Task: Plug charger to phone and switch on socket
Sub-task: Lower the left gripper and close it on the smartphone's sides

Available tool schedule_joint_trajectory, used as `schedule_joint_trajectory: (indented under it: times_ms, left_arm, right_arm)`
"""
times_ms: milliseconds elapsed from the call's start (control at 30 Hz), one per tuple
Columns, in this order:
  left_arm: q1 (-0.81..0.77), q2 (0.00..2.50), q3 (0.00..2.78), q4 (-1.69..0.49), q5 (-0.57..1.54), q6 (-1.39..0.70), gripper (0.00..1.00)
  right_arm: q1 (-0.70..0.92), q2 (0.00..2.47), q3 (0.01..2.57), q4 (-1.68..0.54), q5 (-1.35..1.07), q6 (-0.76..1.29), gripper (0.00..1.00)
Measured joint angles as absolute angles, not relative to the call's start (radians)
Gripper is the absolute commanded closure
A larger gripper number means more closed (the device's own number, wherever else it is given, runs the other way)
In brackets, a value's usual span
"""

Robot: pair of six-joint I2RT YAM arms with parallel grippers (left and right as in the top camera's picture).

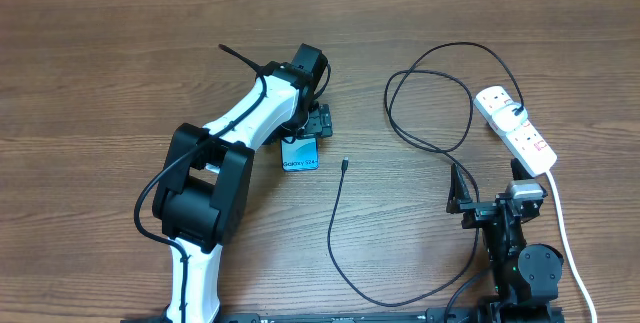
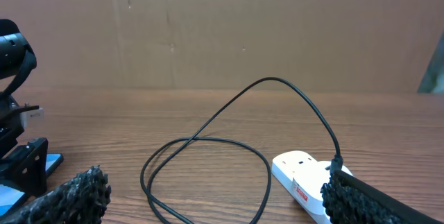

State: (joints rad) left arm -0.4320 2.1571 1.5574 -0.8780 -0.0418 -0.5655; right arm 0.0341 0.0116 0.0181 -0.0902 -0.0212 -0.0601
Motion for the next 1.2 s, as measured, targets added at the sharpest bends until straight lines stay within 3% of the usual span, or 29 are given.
schedule_joint_trajectory:
  times_ms: [600,667,1200]
  left_arm:
    - [-0.432,2.157,1.557,-0.879,-0.041,-0.566,0.10]
    - [-0.432,2.157,1.557,-0.878,-0.041,-0.566,0.15]
    - [-0.432,2.157,1.557,-0.878,-0.041,-0.566,0.16]
  right_arm:
    - [0.035,0.012,0.019,-0.090,-0.021,-0.060,0.00]
    - [0.035,0.012,0.018,-0.090,-0.021,-0.060,0.00]
    - [0.034,0.012,0.019,-0.090,-0.021,-0.060,0.00]
